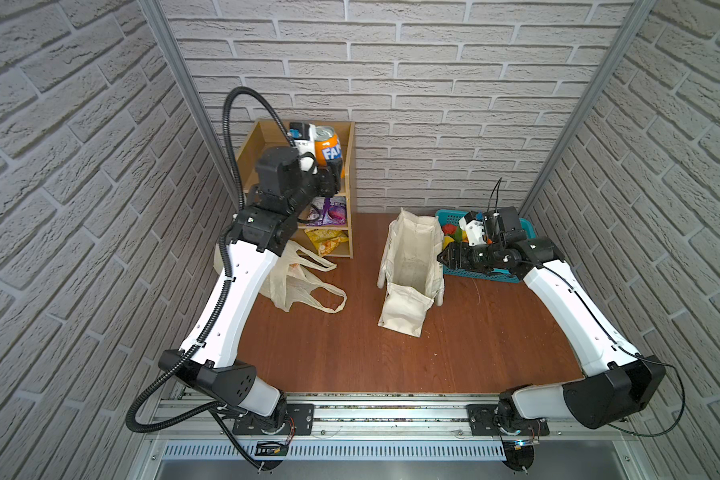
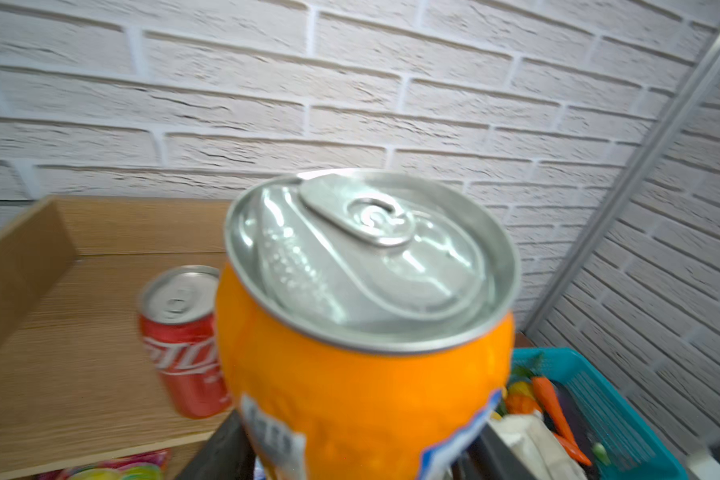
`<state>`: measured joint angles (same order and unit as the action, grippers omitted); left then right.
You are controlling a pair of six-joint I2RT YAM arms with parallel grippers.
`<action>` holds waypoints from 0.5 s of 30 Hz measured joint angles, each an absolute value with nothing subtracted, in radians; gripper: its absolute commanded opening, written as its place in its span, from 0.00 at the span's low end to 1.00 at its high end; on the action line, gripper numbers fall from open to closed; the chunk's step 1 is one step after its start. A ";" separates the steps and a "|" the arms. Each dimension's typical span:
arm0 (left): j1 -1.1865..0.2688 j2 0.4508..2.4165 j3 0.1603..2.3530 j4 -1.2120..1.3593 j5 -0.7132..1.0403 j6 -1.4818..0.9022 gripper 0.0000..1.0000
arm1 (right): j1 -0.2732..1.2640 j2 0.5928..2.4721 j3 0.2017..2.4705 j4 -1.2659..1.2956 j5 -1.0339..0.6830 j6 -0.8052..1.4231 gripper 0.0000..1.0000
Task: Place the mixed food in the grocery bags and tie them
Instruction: 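Carry the Fanta can into the tote and release it with the left gripper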
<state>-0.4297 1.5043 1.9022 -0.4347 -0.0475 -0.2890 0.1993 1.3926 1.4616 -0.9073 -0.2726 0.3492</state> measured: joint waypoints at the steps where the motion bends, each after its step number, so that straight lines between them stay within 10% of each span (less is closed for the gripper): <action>1: -0.466 1.504 1.884 -0.434 -0.051 -0.286 0.47 | 0.198 1.397 1.461 -0.903 -0.271 0.352 0.74; 15: -0.760 1.689 1.747 -0.305 -0.104 -0.294 0.47 | 0.192 1.463 1.452 -0.859 -0.331 0.395 0.59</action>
<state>-0.7601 1.6890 1.7466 -0.3046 -0.1043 -0.2939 0.1921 1.4631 1.4521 -0.8589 -0.3305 0.3946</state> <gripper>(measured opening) 0.664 0.625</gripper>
